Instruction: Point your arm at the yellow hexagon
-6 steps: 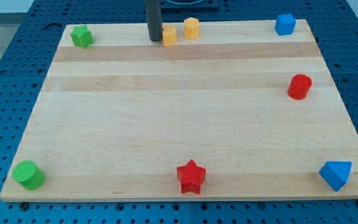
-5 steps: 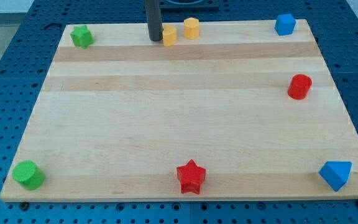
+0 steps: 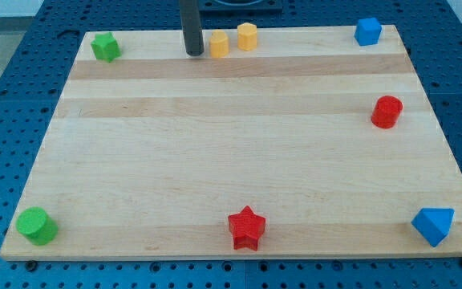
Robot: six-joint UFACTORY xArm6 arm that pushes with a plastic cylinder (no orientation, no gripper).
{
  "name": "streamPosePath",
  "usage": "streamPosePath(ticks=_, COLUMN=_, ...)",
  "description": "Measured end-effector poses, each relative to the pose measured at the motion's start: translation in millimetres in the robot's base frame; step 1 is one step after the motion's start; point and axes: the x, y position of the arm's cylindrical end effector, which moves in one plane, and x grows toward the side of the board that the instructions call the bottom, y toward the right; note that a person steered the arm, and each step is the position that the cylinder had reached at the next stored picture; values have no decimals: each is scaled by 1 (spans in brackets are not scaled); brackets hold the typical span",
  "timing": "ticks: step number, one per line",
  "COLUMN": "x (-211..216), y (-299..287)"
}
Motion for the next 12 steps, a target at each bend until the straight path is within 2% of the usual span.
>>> streamPosePath(ticks=1, x=14, y=19)
streamPosePath(ticks=4, x=16, y=49)
streamPosePath(ticks=7, x=-3, y=101)
streamPosePath(ticks=12, x=-20, y=141)
